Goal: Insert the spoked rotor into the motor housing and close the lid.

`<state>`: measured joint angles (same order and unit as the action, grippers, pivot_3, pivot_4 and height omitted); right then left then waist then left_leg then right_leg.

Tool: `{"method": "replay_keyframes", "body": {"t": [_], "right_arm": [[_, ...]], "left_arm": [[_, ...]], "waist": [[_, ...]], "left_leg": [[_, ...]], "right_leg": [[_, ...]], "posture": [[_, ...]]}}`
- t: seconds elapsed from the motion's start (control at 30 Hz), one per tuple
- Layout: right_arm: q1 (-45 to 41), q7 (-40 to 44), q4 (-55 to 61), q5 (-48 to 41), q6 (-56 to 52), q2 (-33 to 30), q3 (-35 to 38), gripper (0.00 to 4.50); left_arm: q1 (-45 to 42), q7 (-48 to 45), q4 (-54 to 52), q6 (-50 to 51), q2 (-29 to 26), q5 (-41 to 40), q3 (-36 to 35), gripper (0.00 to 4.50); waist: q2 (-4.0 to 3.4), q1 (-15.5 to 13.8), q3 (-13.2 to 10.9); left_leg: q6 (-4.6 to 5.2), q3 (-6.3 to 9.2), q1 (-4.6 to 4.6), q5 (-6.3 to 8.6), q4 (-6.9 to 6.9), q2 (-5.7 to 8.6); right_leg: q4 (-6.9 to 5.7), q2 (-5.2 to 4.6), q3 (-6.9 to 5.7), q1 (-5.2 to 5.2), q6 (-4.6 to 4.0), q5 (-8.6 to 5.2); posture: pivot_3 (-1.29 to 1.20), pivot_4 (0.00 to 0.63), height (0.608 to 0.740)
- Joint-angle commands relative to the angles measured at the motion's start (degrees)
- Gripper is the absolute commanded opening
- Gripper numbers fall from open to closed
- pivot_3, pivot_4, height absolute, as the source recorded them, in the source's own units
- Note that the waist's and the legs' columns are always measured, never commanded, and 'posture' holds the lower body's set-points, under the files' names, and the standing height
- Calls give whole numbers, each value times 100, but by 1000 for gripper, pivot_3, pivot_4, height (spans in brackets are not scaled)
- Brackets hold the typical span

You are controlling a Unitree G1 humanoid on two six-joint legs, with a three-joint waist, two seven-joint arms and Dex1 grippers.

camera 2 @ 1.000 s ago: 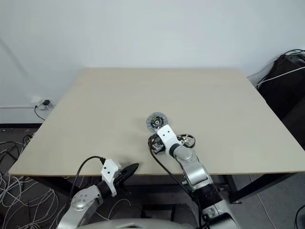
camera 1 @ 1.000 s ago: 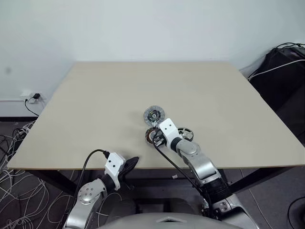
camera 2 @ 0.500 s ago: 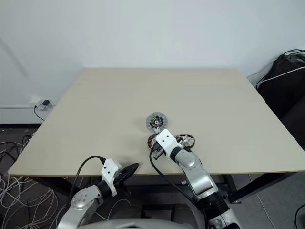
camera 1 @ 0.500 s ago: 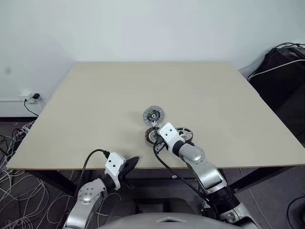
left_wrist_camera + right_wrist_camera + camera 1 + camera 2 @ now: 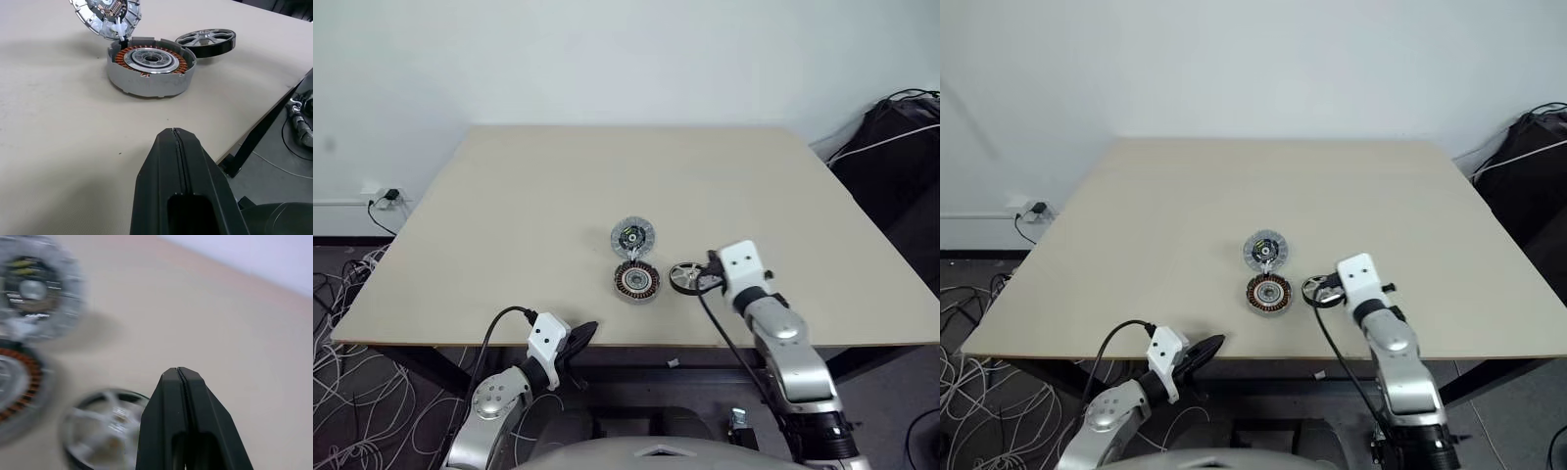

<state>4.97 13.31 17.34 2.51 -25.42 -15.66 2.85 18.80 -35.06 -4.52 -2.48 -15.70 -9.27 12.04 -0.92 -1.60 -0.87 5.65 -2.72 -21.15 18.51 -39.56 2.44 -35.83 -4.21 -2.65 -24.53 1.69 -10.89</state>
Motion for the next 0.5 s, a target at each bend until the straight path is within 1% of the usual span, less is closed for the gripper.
{"method": "replay_keyframes", "body": {"t": [0.03, 0.1, 0.17, 0.27, 0.33, 0.37, 0.43, 0.5], "right_arm": [[300, -39, 529, -352, -272, 148, 341, 189], [477, -140, 627, -684, -442, 466, 550, 620], [555, -245, 706, -994, -628, 782, 731, 1264], [502, -562, 777, -1675, -1079, 1477, 1129, 2282], [426, -703, 811, -2013, -1336, 1751, 1324, 2898], [337, -814, 815, -2319, -1540, 1944, 1505, 2898], [114, -1069, 758, -3021, -1927, 2290, 1931, 2898], [-57, -1317, 684, -3587, -2204, 2440, 2226, 2898]], "left_arm": [[-102, -54, -187, 12, -25, -90, -19, 0], [-140, -69, -168, 37, -41, -97, -24, 0], [-163, -80, -163, 61, -53, -101, -28, 0], [-185, -94, -156, 89, -69, -98, -35, 0], [-200, -100, -149, 102, -72, -100, -43, 0], [-200, -98, -147, 112, -76, -94, -44, 0], [-198, -97, -145, 122, -80, -85, -45, 0], [-195, -95, -147, 130, -78, -79, -46, 0]], "waist": [[0, 0, 0], [-1, 7, -2], [-6, 22, -4], [-10, 21, -4], [-13, 22, -5], [-14, 24, -6], [-21, 28, -10], [-25, 30, -12]], "left_leg": [[0, 0, 0, 0, 0, -1], [0, -1, 1, 0, 0, -2], [0, -1, 2, -1, 0, -3], [0, -1, 3, -1, -1, -4], [0, -1, 1, -1, 0, -4], [0, -1, 0, 0, 0, -3], [1, -1, -1, 1, 0, -2], [3, -3, -2, 1, 0, 2]], "right_leg": [[0, 0, 0, 0, 1, -1], [-1, 0, 1, 1, 8, -5], [-2, 2, 1, 1, 27, -16], [-2, 2, 3, 2, 29, -14], [-2, 2, 4, 0, 21, -9], [-2, 2, 4, 0, 4, 1], [0, 1, 3, 0, 3, 2], [1, -2, 7, -2, 6, 5]], "posture": [[0, 0, 740], [0, 0, 740], [0, 0, 740], [0, 0, 740], [0, 0, 740], [0, 0, 740], [0, 0, 740], [0, 0, 740]]}}
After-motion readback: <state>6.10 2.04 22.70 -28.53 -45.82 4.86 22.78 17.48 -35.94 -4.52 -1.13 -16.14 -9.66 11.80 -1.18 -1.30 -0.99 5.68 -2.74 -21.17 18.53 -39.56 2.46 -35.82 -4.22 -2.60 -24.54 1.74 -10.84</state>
